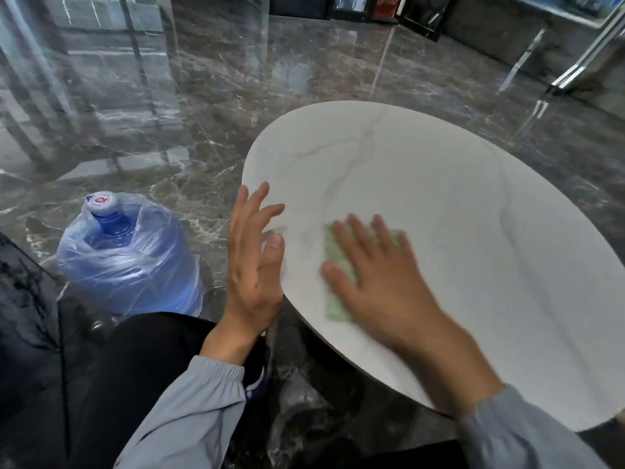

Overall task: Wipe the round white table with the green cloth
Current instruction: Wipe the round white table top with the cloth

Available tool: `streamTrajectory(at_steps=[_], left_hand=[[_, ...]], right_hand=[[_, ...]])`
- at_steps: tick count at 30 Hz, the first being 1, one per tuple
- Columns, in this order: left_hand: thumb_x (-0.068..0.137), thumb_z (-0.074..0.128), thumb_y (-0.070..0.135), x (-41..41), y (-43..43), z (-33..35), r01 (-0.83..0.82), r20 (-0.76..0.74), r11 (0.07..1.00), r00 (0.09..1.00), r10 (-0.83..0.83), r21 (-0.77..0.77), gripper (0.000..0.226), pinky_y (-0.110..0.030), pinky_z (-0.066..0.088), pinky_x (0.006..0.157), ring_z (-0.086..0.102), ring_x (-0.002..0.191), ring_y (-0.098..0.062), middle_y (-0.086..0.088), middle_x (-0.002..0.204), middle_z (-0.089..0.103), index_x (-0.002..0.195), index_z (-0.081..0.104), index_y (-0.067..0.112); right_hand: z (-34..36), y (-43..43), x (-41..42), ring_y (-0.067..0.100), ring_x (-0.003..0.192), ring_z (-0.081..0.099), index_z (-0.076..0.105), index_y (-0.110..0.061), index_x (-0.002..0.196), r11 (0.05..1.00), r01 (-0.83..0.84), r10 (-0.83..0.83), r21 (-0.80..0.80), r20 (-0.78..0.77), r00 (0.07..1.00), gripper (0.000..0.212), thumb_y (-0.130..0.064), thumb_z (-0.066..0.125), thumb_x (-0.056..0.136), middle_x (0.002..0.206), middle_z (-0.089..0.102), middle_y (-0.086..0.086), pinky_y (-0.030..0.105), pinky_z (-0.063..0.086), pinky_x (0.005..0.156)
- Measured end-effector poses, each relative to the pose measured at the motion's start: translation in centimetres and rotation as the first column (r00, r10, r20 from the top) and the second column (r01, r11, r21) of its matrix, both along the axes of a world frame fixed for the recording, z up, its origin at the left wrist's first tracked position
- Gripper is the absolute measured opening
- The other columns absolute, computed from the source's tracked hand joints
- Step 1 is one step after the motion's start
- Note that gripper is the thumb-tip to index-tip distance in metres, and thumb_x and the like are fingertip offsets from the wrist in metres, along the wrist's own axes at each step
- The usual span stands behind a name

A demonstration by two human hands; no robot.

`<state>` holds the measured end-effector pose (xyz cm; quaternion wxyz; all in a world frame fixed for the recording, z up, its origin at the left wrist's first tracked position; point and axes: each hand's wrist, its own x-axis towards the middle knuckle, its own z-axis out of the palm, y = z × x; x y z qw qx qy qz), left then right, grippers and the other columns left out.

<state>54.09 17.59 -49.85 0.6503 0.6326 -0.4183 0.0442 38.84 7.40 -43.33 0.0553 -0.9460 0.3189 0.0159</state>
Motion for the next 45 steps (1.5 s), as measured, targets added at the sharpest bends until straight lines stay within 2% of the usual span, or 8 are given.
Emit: streamTrajectory(at_steps=[5,11,18,26,31,36,40,45], left_hand=[[0.107,0.033,0.023,0.4,-0.2,-0.1,0.042,-0.086,0.997,0.995,-0.048,-0.064,0.041,-0.045,0.02,0.13,0.019,0.162,-0.025,-0.009,0.166,0.039,0.138,0.054,0.006],[0.108,0.035,0.026,0.6,0.3,-0.7,0.054,-0.147,0.994,0.987,-0.067,-0.092,0.04,-0.045,0.022,0.129,0.021,0.161,-0.023,-0.007,0.166,0.039,0.14,0.054,0.008],[0.11,0.032,0.027,1.3,0.1,-1.5,0.057,-0.201,0.977,0.975,-0.099,-0.204,0.043,-0.056,0.03,0.125,0.033,0.157,-0.029,-0.003,0.164,0.043,0.138,0.055,0.004],[0.111,0.031,0.034,4.2,0.8,-1.0,0.015,-0.61,0.844,0.685,-0.399,-0.536,0.044,-0.034,0.042,0.119,0.047,0.149,-0.025,-0.008,0.159,0.051,0.139,0.06,0.014],[0.104,0.046,0.043,3.7,0.7,-0.3,0.061,-0.603,0.903,0.724,-0.334,-0.426,0.054,-0.043,0.039,0.123,0.048,0.149,-0.021,-0.006,0.156,0.055,0.147,0.052,0.01],[0.104,0.046,0.063,2.8,0.4,-0.8,0.159,-0.517,0.958,0.814,-0.265,-0.24,0.06,-0.041,0.029,0.126,0.035,0.155,-0.011,0.009,0.165,0.043,0.155,0.044,0.032],[0.103,0.037,0.07,1.6,-0.8,-0.8,0.159,-0.412,0.98,0.89,-0.194,-0.117,0.058,-0.021,0.019,0.127,0.015,0.16,-0.001,0.019,0.173,0.02,0.157,0.031,0.051],[0.105,0.038,0.058,1.4,-1.3,-1.0,0.135,-0.478,0.983,0.86,-0.179,-0.126,0.053,-0.048,0.016,0.132,0.011,0.16,-0.001,0.026,0.172,0.014,0.155,0.022,0.062]], right_hand=[[-0.6,5.6,-1.6,0.018,0.157,-0.024,-0.007,-0.042,0.164,0.953,-0.3,0.3,-0.033,-0.021,0.954,0.084,-0.07,0.034,0.097,0.173,-0.013,-0.012,0.051,-0.007,0.127],[0.2,5.1,-7.8,0.02,0.161,-0.009,0.0,-0.038,0.166,0.964,-0.263,0.26,-0.046,-0.056,0.964,0.083,-0.072,0.035,0.099,0.174,-0.005,-0.009,0.048,0.006,0.123],[-0.4,3.8,2.2,0.014,0.154,-0.031,-0.013,-0.045,0.162,0.962,-0.272,0.272,0.001,-0.004,0.962,0.082,-0.076,0.024,0.095,0.171,-0.023,-0.013,0.05,-0.012,0.126],[0.7,0.7,10.2,0.015,0.158,-0.02,0.0,-0.043,0.165,0.943,-0.333,0.332,0.019,0.02,0.943,0.077,-0.072,0.028,0.099,0.174,-0.011,-0.012,0.051,-0.004,0.127],[0.5,3.2,1.0,0.015,0.158,-0.02,-0.001,-0.045,0.164,0.927,-0.375,0.374,-0.016,-0.027,0.927,0.079,-0.076,0.026,0.097,0.173,-0.013,-0.014,0.046,-0.001,0.128],[0.9,3.6,-6.1,0.033,0.154,0.027,0.042,-0.025,0.158,0.923,-0.376,0.37,-0.083,-0.072,0.926,0.072,-0.067,0.029,0.101,0.166,0.036,0.006,0.046,0.031,0.11],[1.3,2.1,-1.9,0.011,0.159,-0.012,0.003,-0.054,0.161,0.97,-0.241,0.241,0.041,0.009,0.97,0.066,-0.074,0.012,0.099,0.171,-0.007,-0.023,0.038,0.0,0.125],[0.7,-4.5,9.1,0.013,0.158,-0.017,-0.002,-0.048,0.163,0.996,-0.071,0.071,0.044,0.013,0.997,0.065,-0.066,0.012,0.102,0.173,-0.01,-0.016,0.047,-0.005,0.128]])
